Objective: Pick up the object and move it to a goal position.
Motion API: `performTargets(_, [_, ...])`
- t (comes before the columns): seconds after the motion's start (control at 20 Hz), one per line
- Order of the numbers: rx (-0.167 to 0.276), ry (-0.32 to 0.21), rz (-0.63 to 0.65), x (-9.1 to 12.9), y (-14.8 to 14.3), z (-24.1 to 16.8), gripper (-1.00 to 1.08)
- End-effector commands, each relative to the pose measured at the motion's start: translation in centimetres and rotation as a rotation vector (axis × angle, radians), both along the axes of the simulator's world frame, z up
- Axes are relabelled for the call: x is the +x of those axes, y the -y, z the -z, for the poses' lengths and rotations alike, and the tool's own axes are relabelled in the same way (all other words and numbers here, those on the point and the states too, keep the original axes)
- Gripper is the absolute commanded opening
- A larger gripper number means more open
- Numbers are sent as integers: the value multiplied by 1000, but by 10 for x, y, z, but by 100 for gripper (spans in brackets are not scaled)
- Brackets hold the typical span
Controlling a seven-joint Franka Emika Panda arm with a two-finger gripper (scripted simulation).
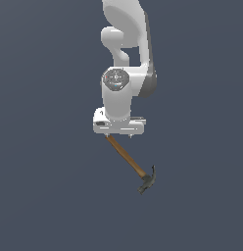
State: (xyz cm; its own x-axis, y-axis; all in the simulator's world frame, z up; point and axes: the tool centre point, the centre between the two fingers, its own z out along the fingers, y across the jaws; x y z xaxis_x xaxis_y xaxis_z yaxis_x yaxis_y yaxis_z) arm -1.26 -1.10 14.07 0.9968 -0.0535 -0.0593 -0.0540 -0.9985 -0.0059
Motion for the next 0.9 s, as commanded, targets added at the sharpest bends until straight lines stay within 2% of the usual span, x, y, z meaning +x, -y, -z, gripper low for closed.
performTargets(0.0, [0, 0, 0, 0, 0, 0, 100])
performTargets(0.45, [12, -5, -70, 1, -21, 0, 100])
performTargets(0.85, [12, -5, -78, 2, -22, 0, 100])
